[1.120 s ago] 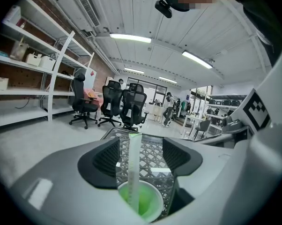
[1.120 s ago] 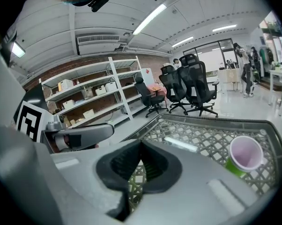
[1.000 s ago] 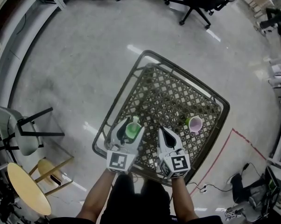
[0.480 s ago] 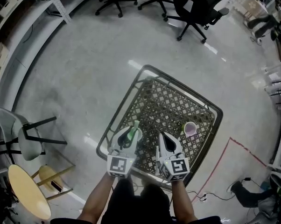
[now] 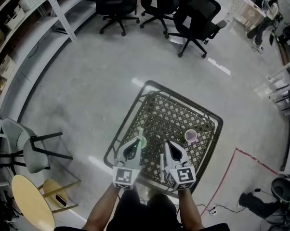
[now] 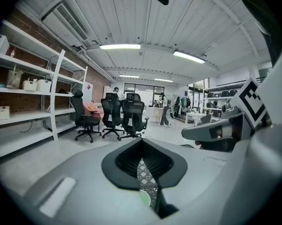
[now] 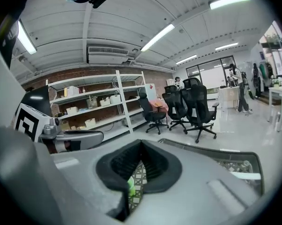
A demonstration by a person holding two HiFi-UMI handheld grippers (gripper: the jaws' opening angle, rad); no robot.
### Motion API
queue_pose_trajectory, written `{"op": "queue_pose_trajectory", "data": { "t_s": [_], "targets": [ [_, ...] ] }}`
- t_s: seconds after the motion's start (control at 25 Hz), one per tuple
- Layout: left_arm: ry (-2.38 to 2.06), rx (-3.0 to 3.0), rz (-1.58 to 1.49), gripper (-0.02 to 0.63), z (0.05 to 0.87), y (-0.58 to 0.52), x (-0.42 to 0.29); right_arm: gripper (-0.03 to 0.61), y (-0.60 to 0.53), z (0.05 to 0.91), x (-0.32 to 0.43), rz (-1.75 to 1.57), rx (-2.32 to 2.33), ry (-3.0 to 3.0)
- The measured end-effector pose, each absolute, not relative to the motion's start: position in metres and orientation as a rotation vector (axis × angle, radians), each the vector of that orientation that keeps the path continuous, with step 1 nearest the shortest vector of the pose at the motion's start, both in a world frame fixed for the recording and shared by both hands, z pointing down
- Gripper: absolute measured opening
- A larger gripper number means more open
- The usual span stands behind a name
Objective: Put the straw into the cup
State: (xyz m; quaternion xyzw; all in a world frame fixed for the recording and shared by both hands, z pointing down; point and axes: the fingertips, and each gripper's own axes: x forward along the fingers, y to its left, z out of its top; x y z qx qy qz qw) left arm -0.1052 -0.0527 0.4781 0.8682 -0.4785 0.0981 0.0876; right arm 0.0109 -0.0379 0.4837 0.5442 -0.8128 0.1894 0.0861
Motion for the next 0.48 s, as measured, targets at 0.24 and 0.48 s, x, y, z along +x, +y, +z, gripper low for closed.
{"op": "queue_pose_trajectory", "data": {
  "t_s": [0.24,0.48],
  "targets": [
    [-1.427,2.602,0.303,0.008,0.449,-0.028,-0.109,0.003,-0.020,0.450,0.014,0.520,1.674,-2.438],
    [-1.407,2.632,0.310,0.008,0.427,0.000,-0.110,0.003,0.007,0.423,0.014,0.465,1.668,-2.458]
  ]
}}
